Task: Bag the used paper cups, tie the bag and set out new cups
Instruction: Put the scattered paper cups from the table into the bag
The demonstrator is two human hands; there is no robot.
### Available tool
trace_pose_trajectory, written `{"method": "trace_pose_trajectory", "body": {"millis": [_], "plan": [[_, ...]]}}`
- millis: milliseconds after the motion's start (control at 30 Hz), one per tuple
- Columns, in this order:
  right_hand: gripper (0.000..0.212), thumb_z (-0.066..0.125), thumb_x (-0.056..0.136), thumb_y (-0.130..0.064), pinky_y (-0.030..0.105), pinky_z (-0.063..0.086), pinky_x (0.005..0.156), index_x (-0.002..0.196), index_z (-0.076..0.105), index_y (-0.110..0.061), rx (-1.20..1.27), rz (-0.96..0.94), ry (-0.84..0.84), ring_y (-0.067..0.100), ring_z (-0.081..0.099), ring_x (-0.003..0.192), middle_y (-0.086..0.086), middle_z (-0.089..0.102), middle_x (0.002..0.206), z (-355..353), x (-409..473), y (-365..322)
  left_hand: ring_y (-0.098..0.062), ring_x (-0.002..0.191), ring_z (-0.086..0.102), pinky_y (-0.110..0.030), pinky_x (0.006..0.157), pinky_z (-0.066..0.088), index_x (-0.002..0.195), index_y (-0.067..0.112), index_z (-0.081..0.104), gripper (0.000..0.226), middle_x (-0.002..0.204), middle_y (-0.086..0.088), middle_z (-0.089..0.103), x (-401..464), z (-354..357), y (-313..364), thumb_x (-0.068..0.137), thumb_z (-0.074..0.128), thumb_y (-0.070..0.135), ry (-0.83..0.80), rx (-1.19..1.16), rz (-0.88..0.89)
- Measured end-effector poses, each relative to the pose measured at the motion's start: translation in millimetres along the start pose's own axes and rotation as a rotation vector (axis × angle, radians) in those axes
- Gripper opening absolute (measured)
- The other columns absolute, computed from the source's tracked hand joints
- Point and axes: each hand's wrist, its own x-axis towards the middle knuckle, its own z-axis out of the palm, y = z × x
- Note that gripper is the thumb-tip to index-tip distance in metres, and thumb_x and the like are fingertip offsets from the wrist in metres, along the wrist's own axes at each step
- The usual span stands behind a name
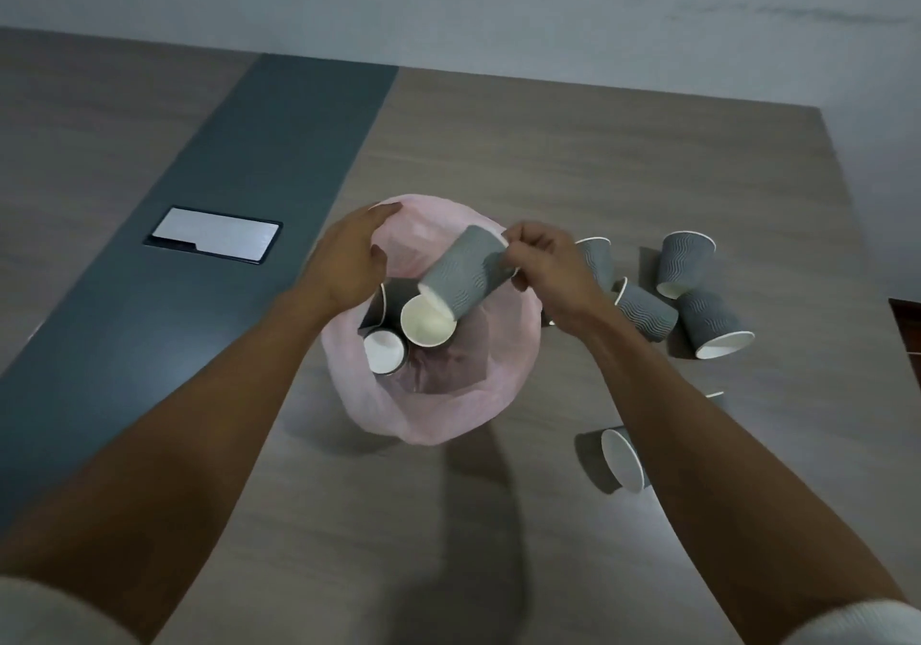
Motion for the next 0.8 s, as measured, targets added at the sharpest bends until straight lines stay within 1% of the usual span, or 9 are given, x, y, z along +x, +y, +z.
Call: {"method": "trace_pose_trajectory", "body": {"millis": [67, 167, 300, 367, 467, 533, 567, 667, 800], "plan": [[0.011, 0.059, 0.085, 0.014, 0.016, 0.042, 0.056, 0.083, 0.065, 0.006, -0.118, 0.029, -0.105, 0.009, 0.053, 0.065, 0.009, 0.059, 0.074, 14.5, -9.8, 5.1, -0.028, 0.137, 0.046, -0.026, 0.113, 0.029, 0.148, 0.019, 0.049, 0.066, 0.152, -0.007, 0.049, -0.6, -2.2, 2.7, 0.087, 0.048, -0.006, 0.002, -0.012, 0.007], [0.015, 0.067, 0.089, 0.004, 0.016, 0.050, 0.070, 0.101, 0.073, -0.004, -0.189, 0.048, -0.139, 0.010, 0.064, 0.082, 0.002, 0.071, 0.093, 25.6, -13.2, 13.4, -0.029, 0.138, 0.046, -0.033, 0.117, 0.033, 0.149, 0.018, 0.047, 0.065, 0.152, -0.008, 0.049, -1.2, -4.9, 7.3, 0.088, 0.047, -0.006, 0.017, -0.024, 0.020], [0.021, 0.059, 0.089, -0.005, 0.026, 0.053, 0.073, 0.104, 0.071, -0.012, -0.358, 0.027, 0.374, 0.011, 0.062, 0.082, -0.005, 0.068, 0.092, -3.9, -4.8, 29.0, -0.032, 0.139, 0.044, -0.035, 0.118, 0.030, 0.150, 0.015, 0.047, 0.065, 0.153, -0.012, 0.048, -2.2, -8.2, 13.6, 0.089, 0.045, -0.009, 0.047, 0.007, 0.054], [0.024, 0.051, 0.087, 0.000, 0.030, 0.050, 0.080, 0.102, 0.067, -0.011, -0.566, 0.046, 0.464, 0.018, 0.060, 0.088, 0.001, 0.065, 0.096, -34.3, -0.3, 45.0, -0.032, 0.139, 0.043, -0.034, 0.118, 0.029, 0.149, 0.014, 0.047, 0.065, 0.153, -0.012, 0.047, -2.7, -8.6, 16.7, 0.089, 0.045, -0.011, 0.060, 0.024, 0.094], [0.033, 0.046, 0.088, 0.003, 0.032, 0.041, 0.091, 0.113, 0.057, -0.015, -0.884, 0.113, 0.209, 0.023, 0.054, 0.109, 0.007, 0.056, 0.120, -70.6, 13.1, 71.8, -0.033, 0.136, 0.045, -0.036, 0.115, 0.033, 0.148, 0.012, 0.048, 0.065, 0.150, -0.013, 0.048, -0.6, -8.7, 17.4, 0.089, 0.046, -0.012, 0.059, 0.050, 0.137], [0.055, 0.046, 0.094, 0.004, 0.030, 0.029, 0.114, 0.148, 0.046, -0.008, -1.011, 0.108, 0.031, 0.023, 0.039, 0.144, 0.008, 0.041, 0.157, -80.0, 28.5, 83.4, -0.033, 0.133, 0.046, -0.038, 0.112, 0.035, 0.149, 0.013, 0.047, 0.065, 0.148, -0.013, 0.049, 0.7, -8.4, 14.4, 0.088, 0.048, -0.011, 0.063, 0.068, 0.132], [0.063, 0.048, 0.095, 0.003, 0.029, 0.023, 0.119, 0.156, 0.036, -0.008, -1.050, 0.101, -0.036, 0.022, 0.031, 0.151, 0.008, 0.031, 0.165, -81.4, 38.0, 86.0, -0.033, 0.132, 0.047, -0.037, 0.111, 0.036, 0.149, 0.014, 0.046, 0.065, 0.147, -0.013, 0.050, 1.1, -7.7, 12.4, 0.088, 0.049, -0.010, 0.071, 0.075, 0.124], [0.066, 0.057, 0.091, -0.003, 0.036, 0.036, 0.113, 0.154, 0.038, -0.007, -1.141, 0.104, -0.180, 0.032, 0.044, 0.142, 0.017, 0.042, 0.155, -80.1, 62.0, 88.8, -0.034, 0.131, 0.048, -0.037, 0.110, 0.036, 0.150, 0.016, 0.045, 0.065, 0.147, -0.013, 0.050, 1.6, -6.3, 7.5, 0.090, 0.051, -0.007, 0.084, 0.085, 0.097], [0.031, 0.057, 0.089, -0.004, 0.033, 0.049, 0.088, 0.117, 0.069, -0.005, -1.158, 0.109, -0.140, 0.037, 0.063, 0.113, 0.018, 0.067, 0.123, -75.5, 61.6, 78.7, -0.032, 0.133, 0.047, -0.039, 0.109, 0.038, 0.151, 0.020, 0.044, 0.063, 0.150, -0.009, 0.048, 3.8, -8.7, 4.4, 0.092, 0.052, -0.001, 0.072, 0.097, 0.080]]}}
